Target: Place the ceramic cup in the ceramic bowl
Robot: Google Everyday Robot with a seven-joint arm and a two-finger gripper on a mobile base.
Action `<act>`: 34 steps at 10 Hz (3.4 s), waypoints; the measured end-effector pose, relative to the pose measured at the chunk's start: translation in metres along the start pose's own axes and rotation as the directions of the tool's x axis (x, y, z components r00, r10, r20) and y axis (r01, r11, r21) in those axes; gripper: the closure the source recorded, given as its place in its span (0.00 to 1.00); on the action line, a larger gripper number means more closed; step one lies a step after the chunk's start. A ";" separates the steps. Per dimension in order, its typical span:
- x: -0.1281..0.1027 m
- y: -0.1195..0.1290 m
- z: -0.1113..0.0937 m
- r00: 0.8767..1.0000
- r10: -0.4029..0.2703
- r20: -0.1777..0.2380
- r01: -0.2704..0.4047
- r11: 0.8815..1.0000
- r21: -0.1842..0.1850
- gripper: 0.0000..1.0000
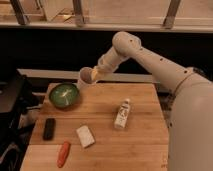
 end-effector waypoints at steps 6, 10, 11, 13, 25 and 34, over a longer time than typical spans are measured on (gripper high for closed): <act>-0.003 -0.001 0.009 1.000 -0.008 -0.007 0.008 1.000 -0.014 1.00; -0.028 0.009 0.058 0.998 -0.064 -0.026 0.061 0.994 -0.087 1.00; -0.033 0.010 0.065 0.997 -0.070 -0.024 0.067 0.993 -0.101 1.00; -0.046 0.011 0.079 0.996 -0.085 -0.018 0.082 0.989 -0.124 1.00; -0.060 0.008 0.180 0.992 -0.090 -0.088 0.084 0.994 -0.065 0.94; -0.053 0.010 0.195 0.986 -0.079 -0.149 0.074 0.997 -0.038 0.37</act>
